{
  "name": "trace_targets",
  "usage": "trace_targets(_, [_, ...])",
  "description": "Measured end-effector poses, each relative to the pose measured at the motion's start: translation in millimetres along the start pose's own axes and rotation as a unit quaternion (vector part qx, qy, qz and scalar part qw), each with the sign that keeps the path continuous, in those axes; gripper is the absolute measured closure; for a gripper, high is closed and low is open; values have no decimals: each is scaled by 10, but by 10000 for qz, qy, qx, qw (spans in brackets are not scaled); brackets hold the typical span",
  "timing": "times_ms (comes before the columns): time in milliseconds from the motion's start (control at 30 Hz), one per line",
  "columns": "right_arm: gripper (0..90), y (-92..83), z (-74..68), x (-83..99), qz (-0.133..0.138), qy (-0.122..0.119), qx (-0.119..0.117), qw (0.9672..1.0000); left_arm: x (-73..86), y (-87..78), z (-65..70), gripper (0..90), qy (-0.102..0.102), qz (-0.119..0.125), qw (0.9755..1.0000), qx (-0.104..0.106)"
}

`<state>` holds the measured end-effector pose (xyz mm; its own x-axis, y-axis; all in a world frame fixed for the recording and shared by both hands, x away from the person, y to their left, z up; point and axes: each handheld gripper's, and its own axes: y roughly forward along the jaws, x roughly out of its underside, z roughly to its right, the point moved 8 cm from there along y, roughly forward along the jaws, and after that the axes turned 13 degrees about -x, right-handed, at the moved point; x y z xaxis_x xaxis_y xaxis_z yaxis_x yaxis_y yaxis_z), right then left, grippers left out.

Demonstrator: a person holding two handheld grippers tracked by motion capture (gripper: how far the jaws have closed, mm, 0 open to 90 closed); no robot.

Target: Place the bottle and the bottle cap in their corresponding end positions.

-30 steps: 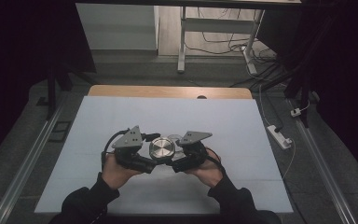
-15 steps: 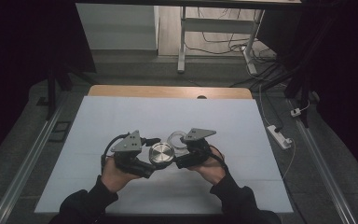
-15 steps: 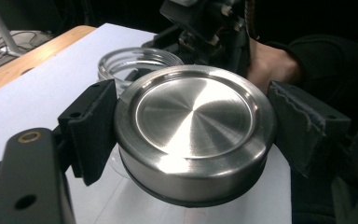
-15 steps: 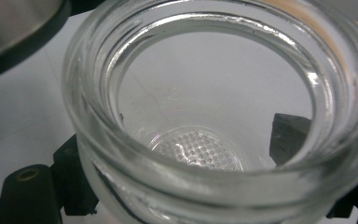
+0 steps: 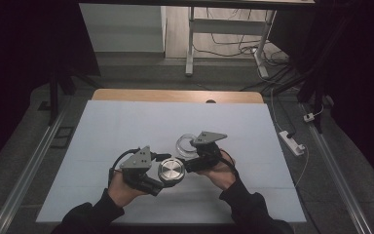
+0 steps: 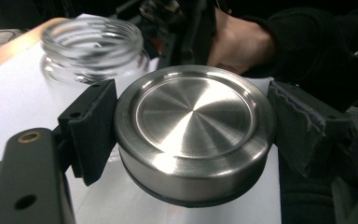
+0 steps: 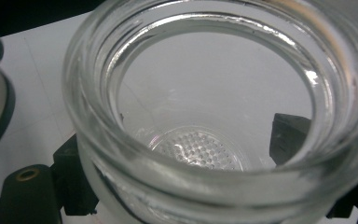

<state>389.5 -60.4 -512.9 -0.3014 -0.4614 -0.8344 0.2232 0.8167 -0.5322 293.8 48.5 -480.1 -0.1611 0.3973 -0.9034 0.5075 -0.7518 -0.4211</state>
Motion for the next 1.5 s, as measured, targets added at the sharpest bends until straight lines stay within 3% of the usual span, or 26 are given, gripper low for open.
trace_targets(233, [151, 39, 19, -1, -16, -19, 0, 10000, 116, 53, 79, 209, 58, -130, 9998, 147])
trace_targets(367, [151, 54, 31, -13, -2, -42, 3, 10000, 191, 90, 128, 208, -33, -156, 9996, 237])
trace_targets(567, [151, 55, 61, -48, 46, -40, 28, 10000, 239, 127, 145, 208, -67, -148, 9997, 197])
trace_targets(867, [151, 129, 189, -92, 68, 19, 111, 9999, 398, 241, 157, 208, -36, -352, 9993, 84])
trace_targets(1267, [151, 277, 332, -68, -18, 37, 209, 9998, 566, 390, 187, 208, 293, -674, 9973, -37])
trace_targets(1500, [151, 361, 379, -123, -13, 3, 223, 9997, 676, 500, 216, 208, 367, -915, 9951, 28])
